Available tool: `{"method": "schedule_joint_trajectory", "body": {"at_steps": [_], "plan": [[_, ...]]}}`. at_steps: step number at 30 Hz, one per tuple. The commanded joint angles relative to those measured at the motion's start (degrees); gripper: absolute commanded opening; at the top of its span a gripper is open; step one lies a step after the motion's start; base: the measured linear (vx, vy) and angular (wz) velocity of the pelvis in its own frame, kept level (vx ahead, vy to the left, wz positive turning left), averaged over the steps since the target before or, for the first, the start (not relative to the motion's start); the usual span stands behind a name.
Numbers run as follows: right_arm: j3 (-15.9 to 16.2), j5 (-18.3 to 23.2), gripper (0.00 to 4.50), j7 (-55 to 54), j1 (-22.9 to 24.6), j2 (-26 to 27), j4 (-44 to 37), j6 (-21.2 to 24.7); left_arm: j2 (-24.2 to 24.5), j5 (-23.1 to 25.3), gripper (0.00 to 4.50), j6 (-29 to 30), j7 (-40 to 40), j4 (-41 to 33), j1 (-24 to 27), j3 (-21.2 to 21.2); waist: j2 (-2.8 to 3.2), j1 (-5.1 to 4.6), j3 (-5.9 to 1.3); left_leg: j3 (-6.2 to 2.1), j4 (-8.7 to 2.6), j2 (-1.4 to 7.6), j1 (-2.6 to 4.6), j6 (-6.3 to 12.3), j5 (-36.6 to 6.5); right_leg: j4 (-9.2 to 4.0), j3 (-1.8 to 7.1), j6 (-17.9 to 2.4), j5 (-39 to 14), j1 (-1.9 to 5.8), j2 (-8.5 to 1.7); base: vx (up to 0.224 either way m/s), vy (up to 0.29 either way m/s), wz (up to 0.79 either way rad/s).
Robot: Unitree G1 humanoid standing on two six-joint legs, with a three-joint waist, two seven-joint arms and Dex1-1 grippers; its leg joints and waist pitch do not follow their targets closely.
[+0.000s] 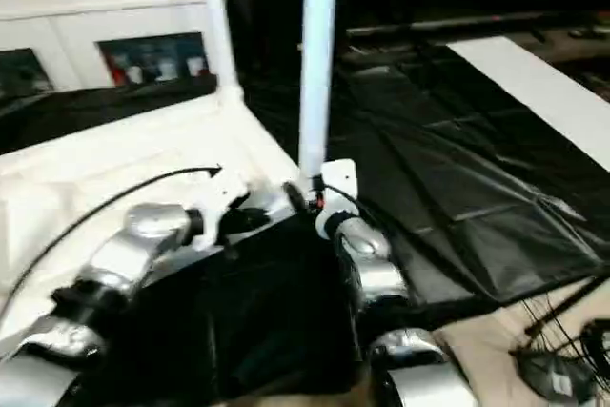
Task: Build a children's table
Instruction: Rotate leg to tighten
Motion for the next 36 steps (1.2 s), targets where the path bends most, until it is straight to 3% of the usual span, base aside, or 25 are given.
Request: {"method": "schedule_joint_trajectory", "body": {"at_steps": [1,2,5,7,8,10,12,14,17,19,23,28,36], "plan": [[2.6,0.9,3.85,5.3,-0.7,0.0,-3.9,-0.5,-0.7,0.0,0.27,0.9,-3.0,-0.7,0.8,-3.1,-0.31,0.45,-3.46,-0.56,-4.59,2.09,0.6,2.18,-18.6,-3.5,1.97,-9.1,-18.4,2.06,-2.96,0.0,0.0,0.0],[2.5,1.4,3.85,7.2,-0.3,-1.3,-5.0,-0.2,-0.6,-0.4,0.44,2.2,-3.0,-1.0,0.7,-2.7,-0.22,0.56,-3.61,-0.23,-4.22,2.0,0.72,2.74,-17.8,-3.29,2.02,-10.4,-17.4,2.22,-2.86,0.058,-0.023,0.04],[2.5,1.5,3.85,11.9,0.8,-5.1,-7.2,-0.4,0.1,-0.3,0.73,3.4,-2.9,-1.1,0.4,-2.2,0.08,1.17,-3.87,0.0,-3.69,2.05,0.74,3.8,-13.9,-2.66,2.05,-11.9,-12.1,2.3,-2.7,0.072,-0.027,0.03],[2.6,1.9,3.85,14.3,1.5,-7.0,-8.5,0.0,0.7,0.0,0.93,3.8,-3.3,-1.1,0.3,-2.4,-0.23,1.27,-3.86,0.07,-3.41,1.9,0.28,4.64,-11.0,-2.01,2.04,-13.2,-7.6,2.67,-2.57,0.067,-0.02,0.01],[2.5,2.4,3.85,15.5,2.0,-7.9,-9.3,0.5,0.9,0.3,0.93,4.0,-3.1,-0.7,0.2,-2.4,0.17,1.41,-4.08,0.07,-3.09,1.84,0.36,5.06,-9.5,-1.51,2.0,-14.3,-4.4,2.93,-2.56,0.057,-0.012,0.0],[2.4,2.8,3.85,17.3,2.9,-9.5,-10.9,0.8,1.3,0.7,0.93,4.9,-3.4,0.5,-0.2,-2.6,0.34,1.7,-4.1,0.16,-2.89,1.84,0.5,5.73,-8.5,-1.36,1.96,-14.7,-1.9,3.0,-2.32,0.0,0.0,0.0],[2.0,3.3,3.85,18.4,3.7,-10.4,-12.6,1.8,1.7,1.1,0.93,6.0,-3.4,1.4,-0.5,-2.8,0.27,1.84,-4.05,0.15,-2.97,1.83,0.52,5.64,-9.4,-1.47,1.85,-14.8,-3.4,3.12,-2.39,0.0,0.0,0.0],[2.0,4.0,3.85,19.2,4.4,-11.0,-14.0,2.6,1.6,0.6,0.93,7.4,-2.9,2.0,-1.0,-2.2,0.27,1.74,-3.58,0.11,-3.4,1.75,0.59,4.3,-13.5,-2.33,1.82,-13.3,-11.2,3.13,-2.46,0.0,0.0,0.0],[2.4,4.4,3.85,20.5,5.3,-11.7,-15.2,3.0,1.8,0.1,0.57,9.2,-3.2,2.2,-1.5,-1.8,0.31,1.46,-3.38,-0.08,-3.72,1.77,0.89,2.75,-16.8,-3.14,1.81,-11.1,-18.8,2.85,-2.57,0.0,0.0,0.0],[3.0,4.4,3.85,22.1,5.9,-12.6,-15.9,3.0,2.4,0.2,0.43,9.8,-4.2,2.2,-1.6,-2.4,0.19,1.22,-3.38,-0.21,-3.82,1.72,0.7,2.51,-16.9,-3.21,1.79,-10.4,-19.7,2.91,-2.48,0.0,0.0,0.0],[3.6,4.6,3.85,25.2,6.9,-14.7,-17.2,3.7,3.5,0.0,0.06,11.6,-6.3,0.6,-0.8,-3.3,0.08,0.85,-3.55,-0.24,-3.64,1.71,0.53,3.16,-15.7,-3.06,1.78,-11.0,-17.9,2.94,-2.47,0.0,0.0,0.0],[4.7,4.2,3.85,29.0,6.6,-17.4,-16.7,4.2,4.6,-0.8,0.03,11.5,-8.7,-1.9,0.4,-4.0,0.08,1.05,-3.49,-0.17,-3.5,1.78,0.48,4.09,-14.5,-3.03,1.68,-11.8,-17.4,2.86,-2.5,0.0,0.0,0.0],[5.7,5.0,3.85,34.3,5.9,-18.6,-15.4,4.8,6.7,-4.1,0.03,5.5,-14.6,-8.7,3.9,-4.0,0.09,1.11,-3.87,-0.08,-3.17,1.96,0.41,5.09,-12.1,-2.01,1.7,-13.9,-10.9,3.04,-2.34,0.0,0.0,0.0]]}}
